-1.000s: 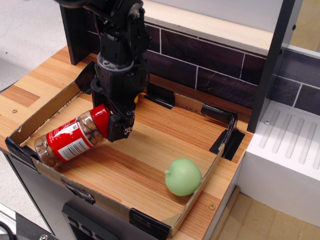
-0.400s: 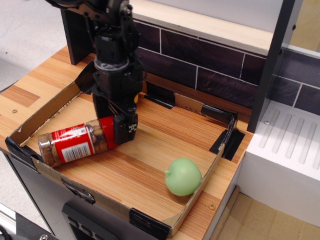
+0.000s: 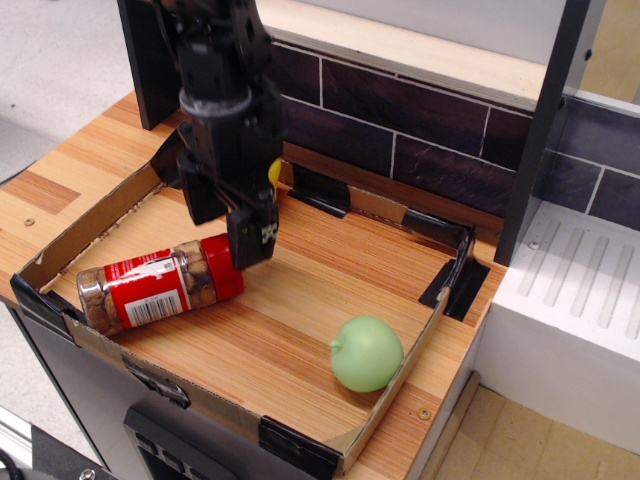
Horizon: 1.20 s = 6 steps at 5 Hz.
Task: Topple basil bottle
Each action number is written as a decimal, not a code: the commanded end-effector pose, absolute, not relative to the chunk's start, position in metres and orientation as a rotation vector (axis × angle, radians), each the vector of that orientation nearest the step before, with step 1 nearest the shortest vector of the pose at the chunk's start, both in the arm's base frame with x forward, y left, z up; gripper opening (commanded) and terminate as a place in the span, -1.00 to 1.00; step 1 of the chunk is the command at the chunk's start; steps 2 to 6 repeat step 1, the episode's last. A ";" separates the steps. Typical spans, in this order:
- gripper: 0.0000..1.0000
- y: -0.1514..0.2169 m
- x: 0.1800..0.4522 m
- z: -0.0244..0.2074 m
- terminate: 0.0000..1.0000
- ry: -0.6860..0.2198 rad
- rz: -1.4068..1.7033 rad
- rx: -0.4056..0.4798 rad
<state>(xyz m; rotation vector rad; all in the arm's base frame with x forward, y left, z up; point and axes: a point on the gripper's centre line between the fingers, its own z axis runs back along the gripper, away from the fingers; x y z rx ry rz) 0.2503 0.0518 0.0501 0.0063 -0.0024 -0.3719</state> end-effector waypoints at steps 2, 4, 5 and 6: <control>1.00 0.058 0.255 0.090 1.00 -0.088 -0.249 0.027; 1.00 0.058 0.255 0.090 1.00 -0.088 -0.249 0.027; 1.00 0.058 0.255 0.090 1.00 -0.088 -0.249 0.027; 1.00 0.058 0.255 0.090 1.00 -0.088 -0.249 0.027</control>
